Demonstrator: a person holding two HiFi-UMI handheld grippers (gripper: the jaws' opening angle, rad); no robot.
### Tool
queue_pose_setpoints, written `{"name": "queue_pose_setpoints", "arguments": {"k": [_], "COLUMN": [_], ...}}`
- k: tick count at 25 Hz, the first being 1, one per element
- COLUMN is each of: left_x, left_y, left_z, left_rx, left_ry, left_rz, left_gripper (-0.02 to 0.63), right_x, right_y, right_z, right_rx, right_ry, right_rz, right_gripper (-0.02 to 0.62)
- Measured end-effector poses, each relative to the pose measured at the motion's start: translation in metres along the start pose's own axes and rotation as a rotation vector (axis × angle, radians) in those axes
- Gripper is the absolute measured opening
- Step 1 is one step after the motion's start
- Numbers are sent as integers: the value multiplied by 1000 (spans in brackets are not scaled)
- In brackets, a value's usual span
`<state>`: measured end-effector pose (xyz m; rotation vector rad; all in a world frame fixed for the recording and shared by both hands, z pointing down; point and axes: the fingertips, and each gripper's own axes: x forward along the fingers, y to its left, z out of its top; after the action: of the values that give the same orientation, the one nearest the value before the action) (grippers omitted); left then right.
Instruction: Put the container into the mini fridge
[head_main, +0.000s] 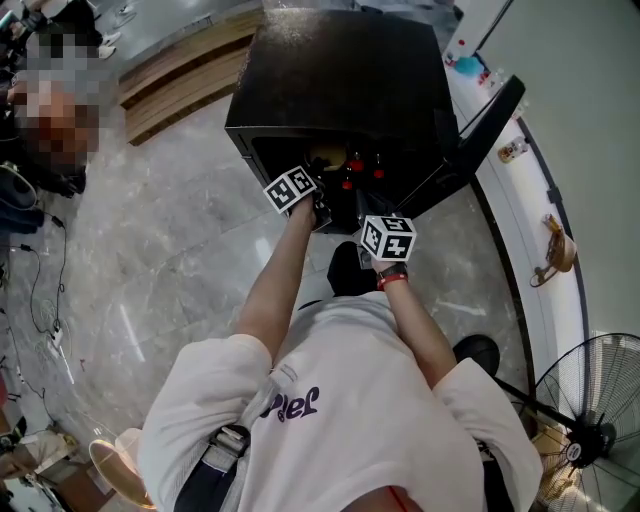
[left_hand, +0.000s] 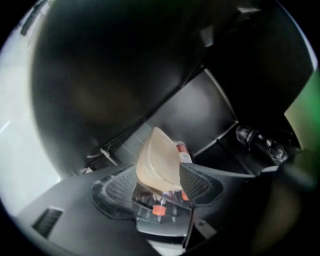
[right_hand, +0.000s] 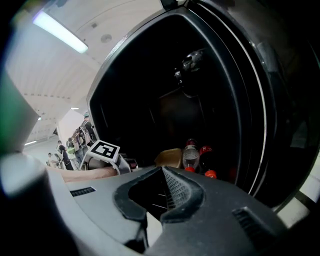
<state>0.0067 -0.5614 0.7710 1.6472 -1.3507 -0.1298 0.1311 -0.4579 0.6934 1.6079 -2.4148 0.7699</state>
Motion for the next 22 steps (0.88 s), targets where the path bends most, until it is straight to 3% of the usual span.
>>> {"name": "queue_pose_setpoints", "arguments": {"k": [8,16,22], "left_x": [-51,-138,-191], "left_y": [-25,-41,-44], "left_z": [-8,-17,-11], "left_rx": [132,287,317], "left_ry": [55,106,96], "left_rz": [-39,-48,-65], "left_gripper": [264,264,264], "right_x": [-27,-63,-84], "right_y": [19,57,81], "right_z": [10,15,21], "right_rx": [34,34,44], "right_ry": [-6,21,6], "right_rz": [-21,-35,-48], "right_gripper": [15,15,15]}}
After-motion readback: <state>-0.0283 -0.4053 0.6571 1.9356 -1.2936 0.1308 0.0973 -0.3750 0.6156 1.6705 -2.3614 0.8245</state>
